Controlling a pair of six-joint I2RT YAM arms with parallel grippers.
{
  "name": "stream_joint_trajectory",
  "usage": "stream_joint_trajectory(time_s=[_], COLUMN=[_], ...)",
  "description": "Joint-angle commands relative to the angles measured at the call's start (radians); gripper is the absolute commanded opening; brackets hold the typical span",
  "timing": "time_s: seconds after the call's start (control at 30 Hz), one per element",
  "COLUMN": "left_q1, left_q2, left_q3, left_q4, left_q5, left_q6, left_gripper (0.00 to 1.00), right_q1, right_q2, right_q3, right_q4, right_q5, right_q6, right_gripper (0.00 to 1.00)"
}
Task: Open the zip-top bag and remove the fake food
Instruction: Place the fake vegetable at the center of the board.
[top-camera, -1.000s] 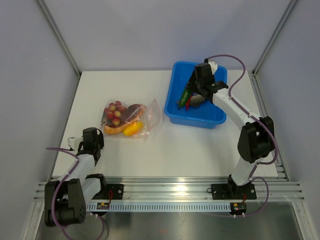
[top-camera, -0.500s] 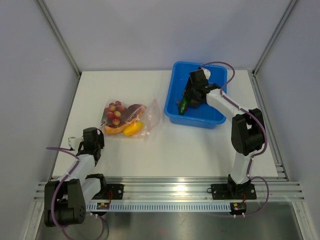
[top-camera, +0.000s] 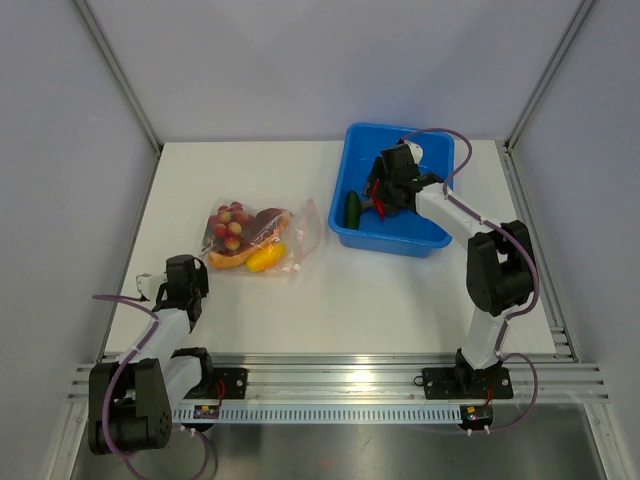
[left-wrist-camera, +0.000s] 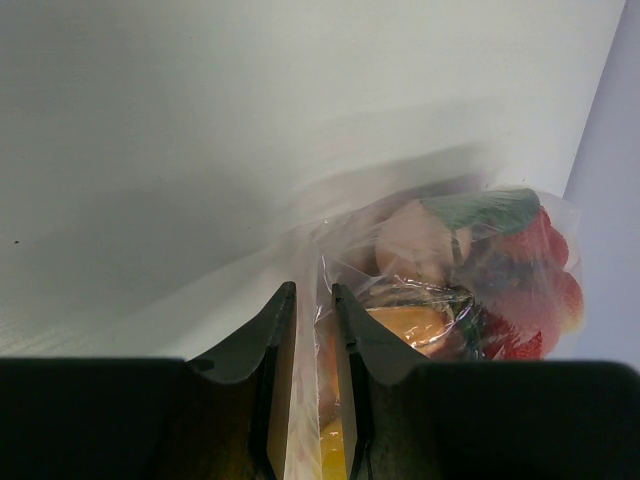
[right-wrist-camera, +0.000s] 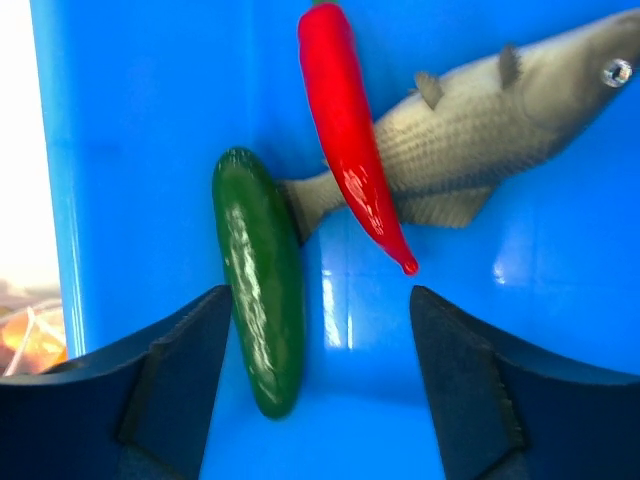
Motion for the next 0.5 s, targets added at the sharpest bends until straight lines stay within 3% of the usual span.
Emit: stream_joint_trajectory(time_s=[0.0,0.17,0.2,0.23,0.47], left_q1=[-0.004,-0.004,-0.003,-0.003,-0.003], left_q2=[-0.013,-0.015,-0.016,-0.019,-0.015], left_q3=[0.036,0.034,0.036,0.036,0.038], left_q4=[0.014,0.014,0.012,0.012,0.014], left_q5=[0.002,0.001,0.001,-0.001,0.004], left_q6=[-0.007,-0.009,-0.007,-0.007,-0.006], left_gripper=[0.23,0.23,0.23,0.23,0.23], right_q1=[-0.004,-0.001,-0.001,-0.001,-0.001], right_q2=[-0.121,-0.214,-0.231,-0.265,-0.461], right_q3=[-0.044,-0.089,-0.098,-0.107,-0.282], right_q4=[0.059,0.06,0.066,0.068,0.207], right_q5=[-0.015,-0.078,-0.083,-0.08,-0.143], right_q6=[-0.006,-0.058,-0.07,-0.067,-0.032], right_gripper=[0.81,0.88,0.97,0.99,1.0])
